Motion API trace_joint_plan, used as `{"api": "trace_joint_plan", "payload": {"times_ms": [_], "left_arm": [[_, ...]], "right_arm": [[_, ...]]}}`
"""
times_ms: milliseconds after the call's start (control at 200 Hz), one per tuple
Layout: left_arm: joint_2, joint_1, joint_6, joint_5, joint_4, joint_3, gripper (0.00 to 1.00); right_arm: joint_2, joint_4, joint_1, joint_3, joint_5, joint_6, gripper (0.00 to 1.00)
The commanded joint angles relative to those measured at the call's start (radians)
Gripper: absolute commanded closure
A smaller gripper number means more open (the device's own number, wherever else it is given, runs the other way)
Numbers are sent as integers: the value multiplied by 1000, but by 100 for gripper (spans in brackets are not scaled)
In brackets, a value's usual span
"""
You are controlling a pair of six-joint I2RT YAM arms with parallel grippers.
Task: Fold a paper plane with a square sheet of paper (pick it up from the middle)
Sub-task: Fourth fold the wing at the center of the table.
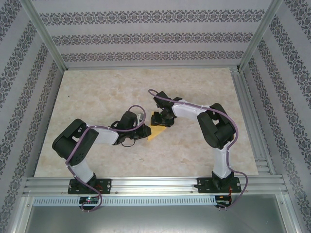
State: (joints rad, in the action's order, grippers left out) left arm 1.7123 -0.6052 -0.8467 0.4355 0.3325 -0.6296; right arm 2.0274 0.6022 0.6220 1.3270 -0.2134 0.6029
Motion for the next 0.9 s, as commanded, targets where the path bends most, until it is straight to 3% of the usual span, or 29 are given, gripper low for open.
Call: {"api": "trace_joint_plan", "payload": {"times_ms": [0,520,899], "left_arm": [[21,-10,18,-15,-22,-23,86],[30,-10,16,3,-20,-16,87],[-50,-10,2,59,-7,22,83]], "right_arm": [[151,70,-7,-78,158,-18,50],[154,70,-8,-74,152,-21,49],[161,69,-7,-74,154,-26,49]]}}
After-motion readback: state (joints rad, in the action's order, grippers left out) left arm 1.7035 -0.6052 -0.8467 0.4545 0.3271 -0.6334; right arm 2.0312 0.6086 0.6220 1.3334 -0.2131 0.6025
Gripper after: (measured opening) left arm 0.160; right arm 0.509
